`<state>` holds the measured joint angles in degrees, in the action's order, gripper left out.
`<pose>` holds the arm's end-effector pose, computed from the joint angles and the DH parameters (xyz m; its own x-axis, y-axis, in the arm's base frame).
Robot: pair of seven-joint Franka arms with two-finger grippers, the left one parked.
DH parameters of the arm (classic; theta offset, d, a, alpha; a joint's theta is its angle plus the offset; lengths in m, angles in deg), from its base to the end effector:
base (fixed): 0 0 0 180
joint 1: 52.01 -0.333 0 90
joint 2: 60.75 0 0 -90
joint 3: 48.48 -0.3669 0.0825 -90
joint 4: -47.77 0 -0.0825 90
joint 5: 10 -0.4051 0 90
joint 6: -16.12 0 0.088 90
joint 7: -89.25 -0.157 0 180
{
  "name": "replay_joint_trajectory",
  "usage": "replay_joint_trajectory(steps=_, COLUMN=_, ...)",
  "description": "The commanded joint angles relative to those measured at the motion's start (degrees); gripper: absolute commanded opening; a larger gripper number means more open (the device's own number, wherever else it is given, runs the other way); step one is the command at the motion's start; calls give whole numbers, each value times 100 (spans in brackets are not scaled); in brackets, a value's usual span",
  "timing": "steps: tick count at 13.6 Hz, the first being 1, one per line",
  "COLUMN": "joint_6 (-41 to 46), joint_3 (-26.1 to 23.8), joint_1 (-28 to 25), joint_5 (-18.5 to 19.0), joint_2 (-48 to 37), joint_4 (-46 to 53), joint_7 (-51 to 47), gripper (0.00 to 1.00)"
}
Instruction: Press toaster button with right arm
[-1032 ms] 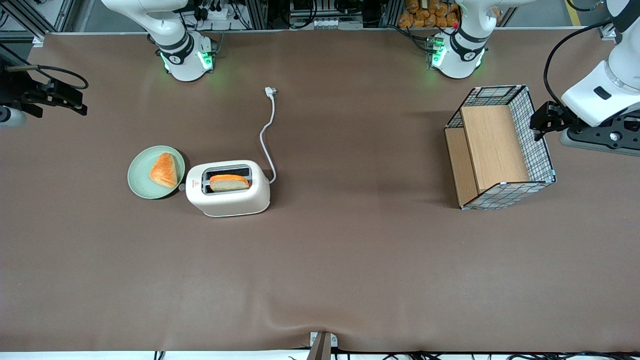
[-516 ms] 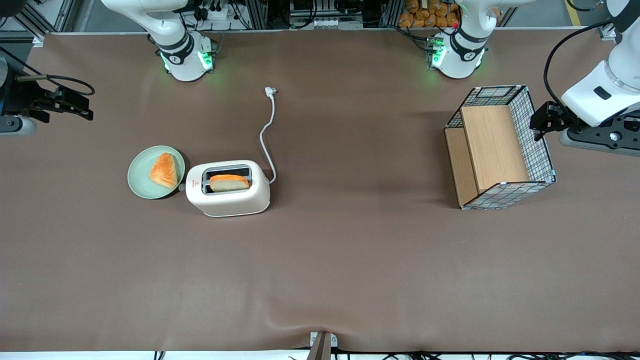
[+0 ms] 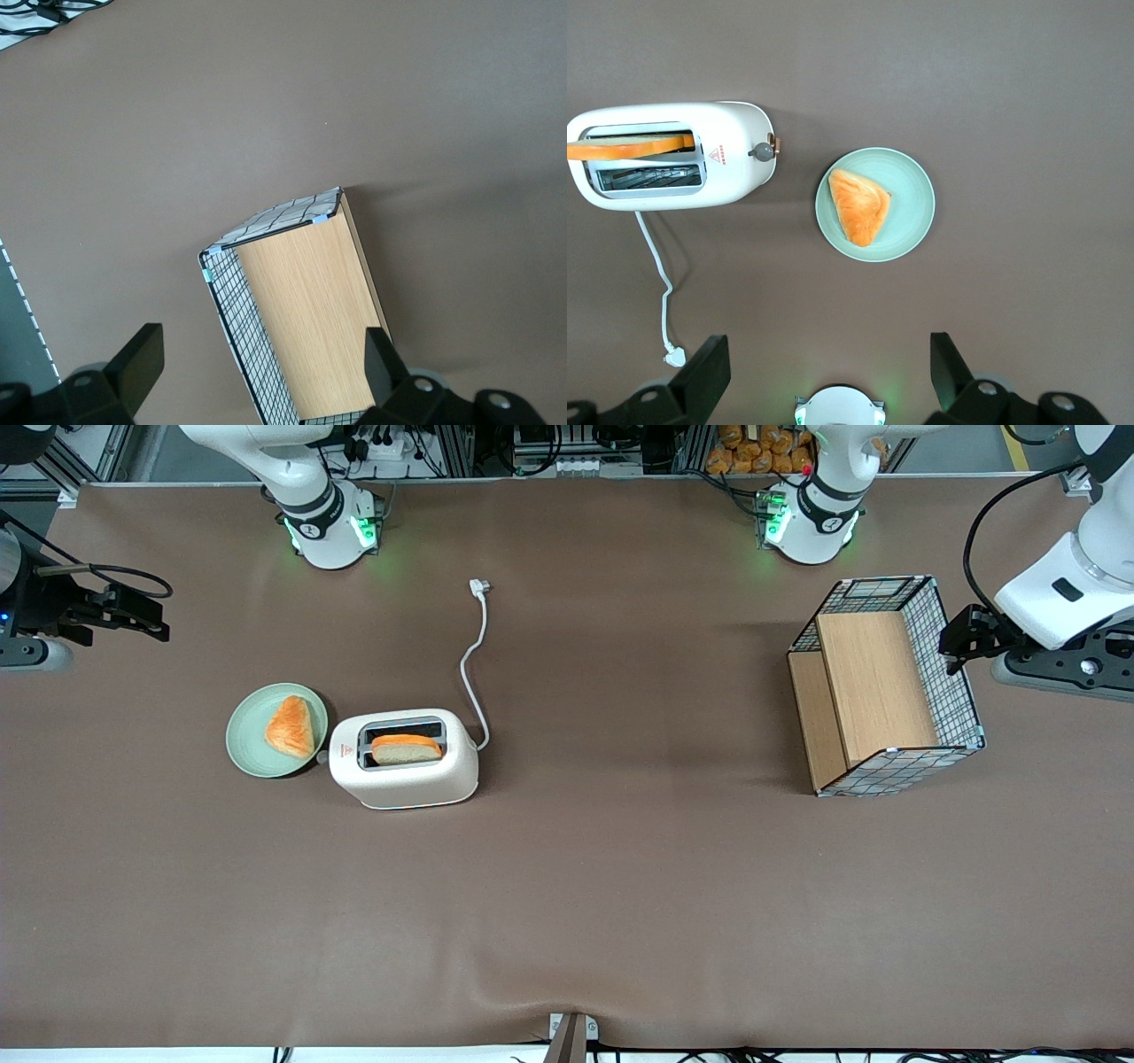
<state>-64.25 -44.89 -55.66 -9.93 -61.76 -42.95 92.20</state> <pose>0.5421 0.0001 0.6166 0.9854 0.0525 -0.1621 0.0518 -0.9986 -0.0082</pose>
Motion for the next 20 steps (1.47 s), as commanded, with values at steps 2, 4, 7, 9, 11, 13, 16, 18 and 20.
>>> replay_joint_trajectory(steps=2, joint_6=-14, joint_3=28, joint_1=-66, joint_5=55, joint_2=13, joint_4=-33, joint_7=-75, gripper=100)
replay_joint_trajectory(steps=4, joint_6=-66, joint_3=28, joint_1=-66, joint_5=46, joint_2=13, joint_4=-68, joint_7=-75, gripper=100)
replay_joint_trajectory(steps=7, joint_6=-110, joint_3=28, joint_1=-75, joint_5=46, joint_2=13, joint_4=-138, joint_7=-75, gripper=100)
replay_joint_trajectory(steps=9, joint_6=-180, joint_3=28, joint_1=-75, joint_5=46, joint_2=13, joint_4=-182, joint_7=-75, gripper=100)
replay_joint_trajectory(steps=11, joint_6=-190, joint_3=28, joint_1=-75, joint_5=46, joint_2=13, joint_4=-182, joint_7=-75, gripper=100)
replay_joint_trajectory(steps=13, joint_6=-181, joint_3=28, joint_1=-75, joint_5=37, joint_2=13, joint_4=-182, joint_7=-75, gripper=100)
replay_joint_trajectory(steps=16, joint_6=-190, joint_3=28, joint_1=-92, joint_5=37, joint_2=31, joint_4=-191, joint_7=-75, gripper=100)
replay_joint_trajectory(steps=18, joint_6=-198, joint_3=28, joint_1=-101, joint_5=37, joint_2=31, joint_4=-191, joint_7=-75, gripper=100)
replay_joint_trajectory(steps=20, joint_6=-198, joint_3=28, joint_1=-110, joint_5=37, joint_2=49, joint_4=-191, joint_7=-75, gripper=100)
